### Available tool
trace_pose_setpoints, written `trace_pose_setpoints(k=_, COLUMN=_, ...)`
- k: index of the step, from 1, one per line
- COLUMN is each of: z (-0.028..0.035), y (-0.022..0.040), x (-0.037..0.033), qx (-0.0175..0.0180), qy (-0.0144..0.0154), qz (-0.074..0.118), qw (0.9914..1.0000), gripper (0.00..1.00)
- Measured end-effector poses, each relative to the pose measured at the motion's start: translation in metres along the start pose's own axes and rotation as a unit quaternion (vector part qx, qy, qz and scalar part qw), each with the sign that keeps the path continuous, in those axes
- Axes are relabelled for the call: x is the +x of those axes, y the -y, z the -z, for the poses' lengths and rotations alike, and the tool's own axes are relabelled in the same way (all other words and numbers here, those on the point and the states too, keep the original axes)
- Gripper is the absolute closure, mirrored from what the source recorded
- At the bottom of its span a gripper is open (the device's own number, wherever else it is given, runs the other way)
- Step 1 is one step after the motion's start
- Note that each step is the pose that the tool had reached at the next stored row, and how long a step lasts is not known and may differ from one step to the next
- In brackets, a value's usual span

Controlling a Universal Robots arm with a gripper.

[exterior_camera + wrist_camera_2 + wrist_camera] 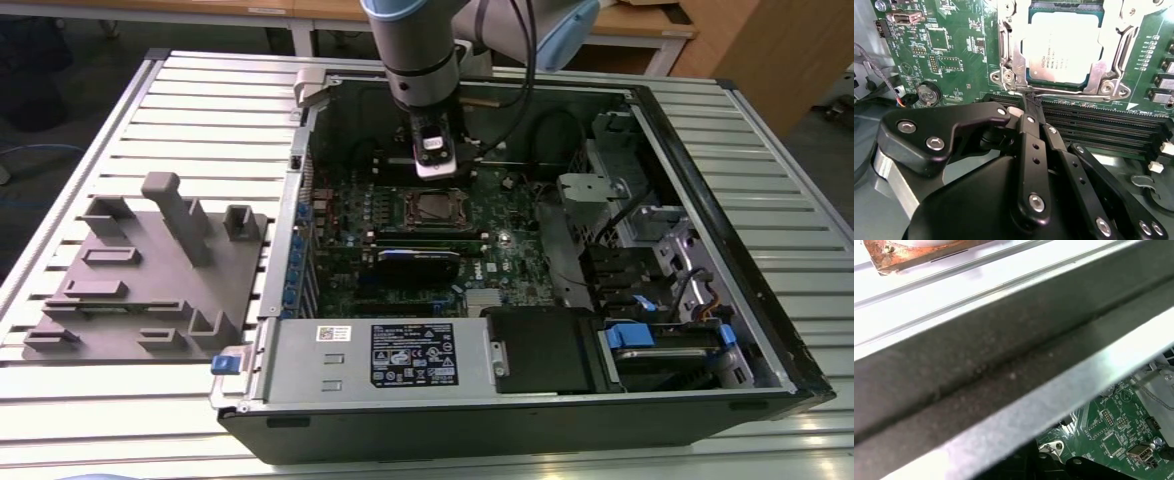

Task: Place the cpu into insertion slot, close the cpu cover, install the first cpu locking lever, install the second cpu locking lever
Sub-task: 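Install the first cpu locking lever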

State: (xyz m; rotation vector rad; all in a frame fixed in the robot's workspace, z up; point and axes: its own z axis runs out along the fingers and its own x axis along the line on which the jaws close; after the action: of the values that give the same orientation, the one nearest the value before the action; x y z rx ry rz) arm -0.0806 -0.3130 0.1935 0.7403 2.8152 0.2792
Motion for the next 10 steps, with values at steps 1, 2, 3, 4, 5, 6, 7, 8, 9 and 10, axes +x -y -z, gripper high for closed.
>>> trace_pose_setpoints(k=1, z=0.0, y=0.0001, x=-0.0002, qx=-0.0005, qy=-0.0003, qz=0.0, qw=1.0, gripper=0.9)
trace_pose_setpoints(k=2, z=-0.0001, y=0.0002, x=-0.0003, qx=-0.0011, qy=-0.0006, qz=0.0, qw=1.0, gripper=0.9)
trace_pose_setpoints(k=3, z=-0.0003, y=0.0003, x=-0.0005, qx=-0.0018, qy=-0.0009, qz=-0.001, qw=1.0, gripper=0.9)
trace_pose_setpoints(k=4, z=-0.0007, y=0.0003, x=-0.0005, qx=-0.0024, qy=-0.0013, qz=-0.001, qw=1.0, gripper=0.9)
trace_pose_setpoints(k=5, z=-0.001, y=0.0004, x=-0.0005, qx=-0.0031, qy=-0.0017, qz=-0.001, qw=0.99999, gripper=0.9)
trace_pose_setpoints(k=6, z=-0.001, y=0.0005, x=-0.0005, qx=-0.0039, qy=-0.0022, qz=-0.001, qw=0.99999, gripper=0.9)
trace_pose_setpoints(k=7, z=-0.001, y=0.0005, x=-0.0005, qx=-0.0051, qy=-0.0029, qz=-0.002, qw=0.99998, gripper=0.9)
trace_pose_setpoints(k=8, z=-0.001, y=0.0004, x=-0.0005, qx=-0.006, qy=-0.0034, qz=-0.002, qw=0.99997, gripper=0.9)
trace_pose_setpoints(k=9, z=-0.0011, y=0.0004, x=-0.0005, qx=-0.0065, qy=-0.0035, qz=-0.002, qw=0.99997, gripper=0.9)
trace_pose_setpoints(k=10, z=-0.001, y=0.0003, x=-0.0005, qx=-0.0066, qy=-0.0036, qz=-0.002, qw=0.99997, gripper=0.9)
